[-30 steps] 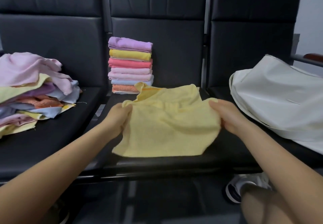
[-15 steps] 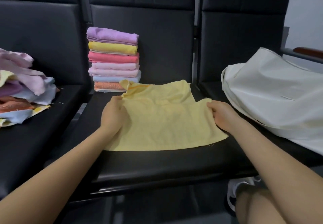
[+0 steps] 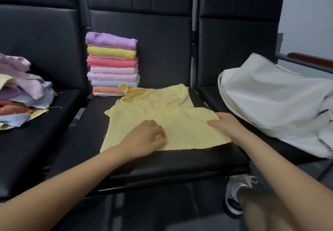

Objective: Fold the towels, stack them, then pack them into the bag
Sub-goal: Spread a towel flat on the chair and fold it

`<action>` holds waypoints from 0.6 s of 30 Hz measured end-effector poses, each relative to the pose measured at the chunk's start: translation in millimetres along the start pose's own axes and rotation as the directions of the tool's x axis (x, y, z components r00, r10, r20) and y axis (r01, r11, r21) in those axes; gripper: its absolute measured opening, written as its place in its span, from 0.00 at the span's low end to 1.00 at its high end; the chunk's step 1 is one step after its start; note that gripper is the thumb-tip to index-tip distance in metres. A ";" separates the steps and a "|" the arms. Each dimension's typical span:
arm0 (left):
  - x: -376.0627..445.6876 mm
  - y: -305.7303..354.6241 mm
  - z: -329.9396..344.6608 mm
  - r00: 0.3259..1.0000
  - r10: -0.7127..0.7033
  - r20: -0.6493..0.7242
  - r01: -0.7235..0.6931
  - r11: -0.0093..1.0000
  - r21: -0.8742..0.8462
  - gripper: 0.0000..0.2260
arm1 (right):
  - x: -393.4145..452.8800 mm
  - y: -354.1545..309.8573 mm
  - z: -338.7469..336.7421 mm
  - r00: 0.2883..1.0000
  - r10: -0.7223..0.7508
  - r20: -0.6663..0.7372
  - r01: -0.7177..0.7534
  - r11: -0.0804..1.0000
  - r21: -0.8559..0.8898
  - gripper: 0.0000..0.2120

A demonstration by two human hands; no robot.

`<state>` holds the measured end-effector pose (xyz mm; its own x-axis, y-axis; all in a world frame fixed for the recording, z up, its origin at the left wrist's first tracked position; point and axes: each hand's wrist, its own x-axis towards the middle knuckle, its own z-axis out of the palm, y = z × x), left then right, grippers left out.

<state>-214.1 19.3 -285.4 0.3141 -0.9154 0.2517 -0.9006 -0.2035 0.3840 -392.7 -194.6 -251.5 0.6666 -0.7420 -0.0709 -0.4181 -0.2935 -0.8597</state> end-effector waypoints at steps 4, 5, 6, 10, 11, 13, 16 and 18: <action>-7.4 4.4 4.4 0.990 0.094 0.103 -0.096 0.995 0.017 0.28 | -0.3 17.2 -0.1 0.977 -0.056 -0.203 -0.046 0.886 -0.462 0.17; -8.2 2.7 4.2 0.990 0.099 0.101 -0.099 0.995 -0.006 0.27 | -1.2 21.5 1.4 0.971 -0.088 -0.222 -0.061 0.807 -0.588 0.21; -8.6 1.2 4.0 0.990 0.108 0.086 -0.106 0.994 -0.029 0.26 | -2.8 22.5 3.9 0.963 -0.141 -0.229 -0.048 0.750 -0.660 0.24; -6.3 -0.9 7.6 0.987 0.159 0.005 -0.159 0.987 0.002 0.21 | -18.1 3.9 23.9 0.923 -0.382 -0.036 0.299 0.774 -0.558 0.20; -3.6 0.1 8.1 0.988 0.151 -0.014 -0.150 0.988 0.018 0.20 | -24.1 -1.3 29.9 0.910 -0.403 0.098 0.395 0.773 -0.496 0.19; 4.0 1.5 5.5 0.997 0.049 -0.059 -0.050 0.998 -0.030 0.11 | -33.9 -7.4 42.9 0.856 -0.382 0.348 0.516 0.670 -0.534 0.23; 13.9 -0.2 2.3 0.996 -0.074 -0.051 0.068 0.992 -0.107 0.05 | -27.8 -9.2 49.3 0.833 -0.431 0.347 0.536 0.477 -0.696 0.14; 14.8 -1.7 -2.9 0.999 -0.041 -0.011 0.041 0.999 -0.025 0.07 | -19.1 -16.1 45.2 0.859 -0.439 0.263 0.497 0.593 -0.633 0.10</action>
<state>-207.1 7.1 -279.8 0.3542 -0.9025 0.2450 -0.8793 -0.2322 0.4157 -370.8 -148.4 -259.2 0.9187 -0.3501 0.1830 -0.3076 -0.9246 -0.2248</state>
